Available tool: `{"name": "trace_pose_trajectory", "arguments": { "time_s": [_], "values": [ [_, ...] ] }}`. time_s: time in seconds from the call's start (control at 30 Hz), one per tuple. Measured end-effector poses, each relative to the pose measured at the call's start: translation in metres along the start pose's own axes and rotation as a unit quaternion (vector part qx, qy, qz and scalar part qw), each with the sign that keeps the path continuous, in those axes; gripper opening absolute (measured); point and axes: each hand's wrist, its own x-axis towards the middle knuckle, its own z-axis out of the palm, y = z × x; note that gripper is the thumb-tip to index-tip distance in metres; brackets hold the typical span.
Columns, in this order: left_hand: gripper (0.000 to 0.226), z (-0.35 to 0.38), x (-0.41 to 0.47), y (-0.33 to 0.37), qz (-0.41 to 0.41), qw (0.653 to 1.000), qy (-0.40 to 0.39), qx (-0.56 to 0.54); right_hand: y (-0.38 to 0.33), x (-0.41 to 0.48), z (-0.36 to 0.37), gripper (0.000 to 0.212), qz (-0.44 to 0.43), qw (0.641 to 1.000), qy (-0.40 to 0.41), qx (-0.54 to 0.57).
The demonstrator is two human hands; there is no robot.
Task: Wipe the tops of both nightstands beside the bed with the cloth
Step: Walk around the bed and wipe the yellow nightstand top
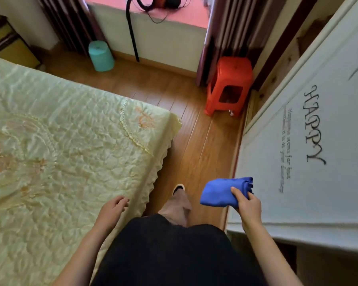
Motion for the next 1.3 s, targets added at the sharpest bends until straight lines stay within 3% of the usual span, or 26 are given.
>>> {"name": "trace_pose_trajectory", "arguments": {
  "time_s": [0.23, 0.43, 0.53, 0.8, 1.1, 1.3],
  "values": [
    [0.024, 0.008, 0.146, 0.169, 0.063, 0.996, -0.071, 0.002, -0.103, 0.097, 0.015, 0.041, 0.022, 0.993, 0.105, 0.043],
    [0.024, 0.025, 0.232, 0.284, 0.111, 0.989, -0.099, 0.006, -0.181, 0.188, 0.029, 0.043, 0.024, 0.99, 0.134, 0.035],
    [0.024, 0.035, 0.273, 0.311, 0.097, 0.992, -0.085, -0.003, -0.216, 0.247, 0.049, 0.038, 0.018, 0.992, 0.121, 0.026],
    [0.023, 0.045, 0.377, 0.362, -0.04, 0.99, 0.056, -0.122, -0.333, 0.422, 0.158, 0.026, -0.035, 0.995, -0.049, -0.074],
    [0.024, 0.032, 0.439, 0.417, -0.143, 0.951, 0.191, -0.199, -0.472, 0.532, 0.311, 0.009, -0.12, 0.946, -0.237, -0.186],
    [0.023, 0.031, 0.498, 0.449, -0.188, 0.925, 0.217, -0.25, -0.522, 0.592, 0.402, 0.009, -0.115, 0.918, -0.3, -0.232]
  ]
}}
